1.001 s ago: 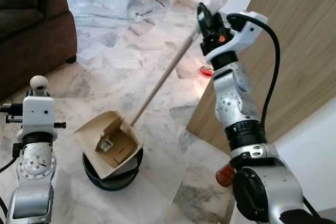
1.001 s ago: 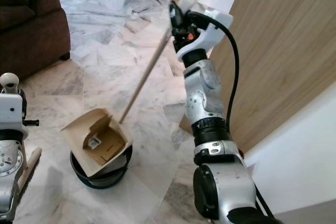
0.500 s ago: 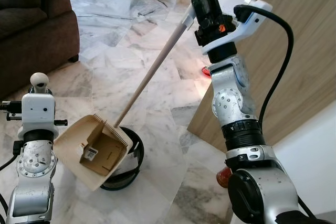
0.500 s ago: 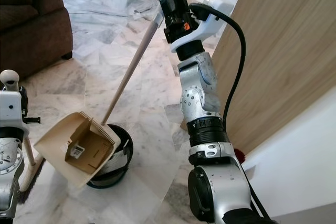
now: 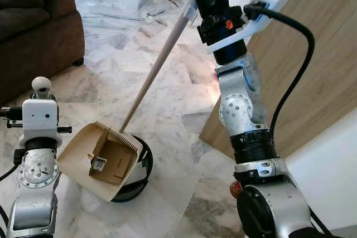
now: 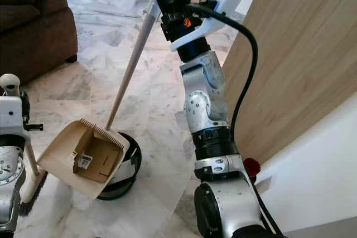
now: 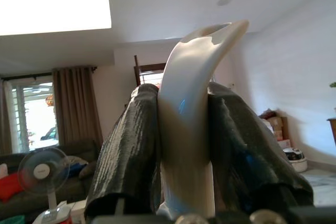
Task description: Sweep floor
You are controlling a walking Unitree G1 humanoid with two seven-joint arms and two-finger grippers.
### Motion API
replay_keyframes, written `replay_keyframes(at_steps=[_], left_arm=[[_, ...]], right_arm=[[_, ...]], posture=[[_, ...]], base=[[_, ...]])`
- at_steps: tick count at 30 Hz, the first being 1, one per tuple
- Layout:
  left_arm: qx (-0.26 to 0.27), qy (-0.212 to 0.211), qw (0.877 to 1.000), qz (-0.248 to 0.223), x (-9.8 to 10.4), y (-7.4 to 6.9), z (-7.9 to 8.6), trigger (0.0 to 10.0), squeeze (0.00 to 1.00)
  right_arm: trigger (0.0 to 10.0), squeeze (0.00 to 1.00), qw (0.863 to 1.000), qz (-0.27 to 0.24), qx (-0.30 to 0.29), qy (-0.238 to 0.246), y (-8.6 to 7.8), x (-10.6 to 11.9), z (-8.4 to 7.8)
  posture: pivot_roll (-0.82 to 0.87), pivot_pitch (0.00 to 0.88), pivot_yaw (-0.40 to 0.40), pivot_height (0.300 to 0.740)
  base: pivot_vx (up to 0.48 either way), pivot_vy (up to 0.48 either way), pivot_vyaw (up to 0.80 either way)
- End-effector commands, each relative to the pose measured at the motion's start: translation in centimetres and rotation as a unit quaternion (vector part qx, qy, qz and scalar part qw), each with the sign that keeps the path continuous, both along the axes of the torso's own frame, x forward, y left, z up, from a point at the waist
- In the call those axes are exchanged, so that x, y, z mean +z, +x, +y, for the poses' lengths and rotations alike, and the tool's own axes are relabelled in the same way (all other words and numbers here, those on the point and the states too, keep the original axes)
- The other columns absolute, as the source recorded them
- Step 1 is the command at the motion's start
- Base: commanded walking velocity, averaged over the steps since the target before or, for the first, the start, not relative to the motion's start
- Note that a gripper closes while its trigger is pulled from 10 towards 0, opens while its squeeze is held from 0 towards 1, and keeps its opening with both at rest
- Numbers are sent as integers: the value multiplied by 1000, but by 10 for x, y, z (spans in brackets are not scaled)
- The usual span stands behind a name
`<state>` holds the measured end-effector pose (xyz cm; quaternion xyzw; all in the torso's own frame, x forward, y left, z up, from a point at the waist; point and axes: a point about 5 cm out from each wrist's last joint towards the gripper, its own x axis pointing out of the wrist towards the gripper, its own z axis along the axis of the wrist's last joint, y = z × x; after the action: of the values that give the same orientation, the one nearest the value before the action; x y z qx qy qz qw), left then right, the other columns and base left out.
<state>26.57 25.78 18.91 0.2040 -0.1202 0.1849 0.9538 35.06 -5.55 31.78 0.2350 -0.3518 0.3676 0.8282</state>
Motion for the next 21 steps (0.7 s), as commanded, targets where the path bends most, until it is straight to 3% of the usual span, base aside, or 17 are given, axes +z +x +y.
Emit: replay_keyframes(at_steps=[1,11,21], left_arm=[[-17,28,998,-50,22,-3,-6,10000,0],[-15,31,998,-49,21,-4,-6,10000,0],[-15,32,998,-49,20,-4,-6,10000,0]], right_arm=[[10000,0,999,-39,-12,14,-9,11,-4],[10000,0,999,-10,-41,5,-5,-1,0],[10000,0,997,-36,-64,-19,-9,1,5]], posture=[[181,117,-165,740],[183,117,-170,740],[182,115,-172,740]], base=[[0,0,0],[0,0,0],[0,0,0]])
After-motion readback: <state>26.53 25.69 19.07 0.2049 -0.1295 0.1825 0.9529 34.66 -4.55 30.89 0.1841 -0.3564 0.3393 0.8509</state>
